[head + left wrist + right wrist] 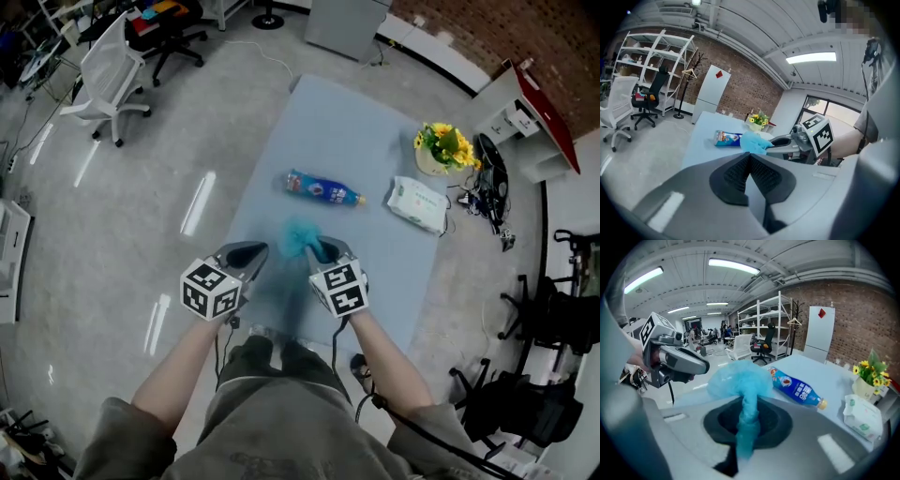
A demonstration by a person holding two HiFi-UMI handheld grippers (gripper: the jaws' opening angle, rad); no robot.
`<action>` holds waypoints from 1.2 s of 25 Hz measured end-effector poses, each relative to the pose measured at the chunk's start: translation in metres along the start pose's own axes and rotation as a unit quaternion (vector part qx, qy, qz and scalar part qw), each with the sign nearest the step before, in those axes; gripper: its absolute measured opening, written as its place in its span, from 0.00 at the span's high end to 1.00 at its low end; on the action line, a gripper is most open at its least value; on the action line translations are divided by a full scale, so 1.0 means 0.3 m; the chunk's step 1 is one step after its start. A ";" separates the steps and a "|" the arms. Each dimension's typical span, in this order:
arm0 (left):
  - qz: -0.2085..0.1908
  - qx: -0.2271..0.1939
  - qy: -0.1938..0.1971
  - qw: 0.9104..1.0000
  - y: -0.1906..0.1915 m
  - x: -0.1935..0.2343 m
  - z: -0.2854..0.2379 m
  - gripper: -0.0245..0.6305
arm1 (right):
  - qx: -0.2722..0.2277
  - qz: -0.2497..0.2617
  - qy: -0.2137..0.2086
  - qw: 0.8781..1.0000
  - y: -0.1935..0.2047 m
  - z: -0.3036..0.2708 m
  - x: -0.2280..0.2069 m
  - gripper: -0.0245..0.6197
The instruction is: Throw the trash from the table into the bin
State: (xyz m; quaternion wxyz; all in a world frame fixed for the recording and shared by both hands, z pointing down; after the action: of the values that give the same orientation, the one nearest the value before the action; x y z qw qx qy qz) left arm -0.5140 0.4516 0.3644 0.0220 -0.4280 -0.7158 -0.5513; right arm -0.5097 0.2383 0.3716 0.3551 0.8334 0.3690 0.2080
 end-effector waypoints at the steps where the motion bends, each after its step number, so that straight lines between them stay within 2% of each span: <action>1: -0.001 -0.006 0.004 1.000 -0.025 -0.012 0.002 0.96 | -0.009 0.004 0.004 1.000 -0.023 0.023 -0.007 0.92; 8: -0.047 -0.041 0.021 0.998 -0.213 -0.127 0.043 0.96 | -0.067 0.034 0.042 0.996 -0.170 0.219 -0.055 0.92; 13: -0.090 -0.076 0.038 0.992 -0.375 -0.220 0.091 0.96 | -0.114 0.056 0.087 0.988 -0.268 0.396 -0.119 0.92; 20: -0.138 -0.125 0.065 0.980 -0.549 -0.372 0.168 0.96 | -0.186 0.079 0.139 0.969 -0.376 0.643 -0.146 0.92; 25: -0.169 -0.140 0.108 0.970 -0.625 -0.495 0.208 0.96 | -0.215 0.112 0.173 0.955 -0.433 0.780 -0.120 0.92; 30: -0.198 -0.166 0.118 0.959 -0.668 -0.595 0.260 0.96 | -0.264 0.111 0.200 0.937 -0.453 0.920 -0.084 0.92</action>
State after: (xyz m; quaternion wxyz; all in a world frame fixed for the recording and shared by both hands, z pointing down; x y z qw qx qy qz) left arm -0.4945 0.4045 0.0895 -0.0748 -0.2073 -0.6772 -0.7020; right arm -0.4213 0.1626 0.0856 0.4556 0.6868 0.2694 0.4982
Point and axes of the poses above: the fingertips, and each gripper's own axes: z backward along the fingers, x to its left, y out of its underside, the point moved 10 cm from there along z, backward along the fingers, and after that the axes turned 7 degrees about z, right-handed, at the moved point
